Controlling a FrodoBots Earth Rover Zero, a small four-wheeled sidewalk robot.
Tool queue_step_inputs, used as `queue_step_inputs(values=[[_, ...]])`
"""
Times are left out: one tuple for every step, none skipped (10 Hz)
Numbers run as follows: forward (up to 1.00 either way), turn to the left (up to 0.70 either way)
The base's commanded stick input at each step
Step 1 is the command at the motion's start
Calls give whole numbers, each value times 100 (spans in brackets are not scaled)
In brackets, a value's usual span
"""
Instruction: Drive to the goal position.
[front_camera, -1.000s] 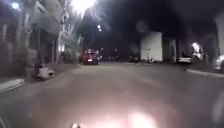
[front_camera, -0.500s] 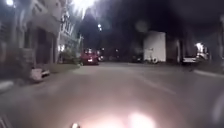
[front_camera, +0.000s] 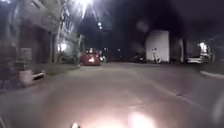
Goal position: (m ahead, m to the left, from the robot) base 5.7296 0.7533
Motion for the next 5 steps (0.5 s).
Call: queue_step_inputs(values=[[100,13],[100,0],[100,0],[100,0],[100,0]])
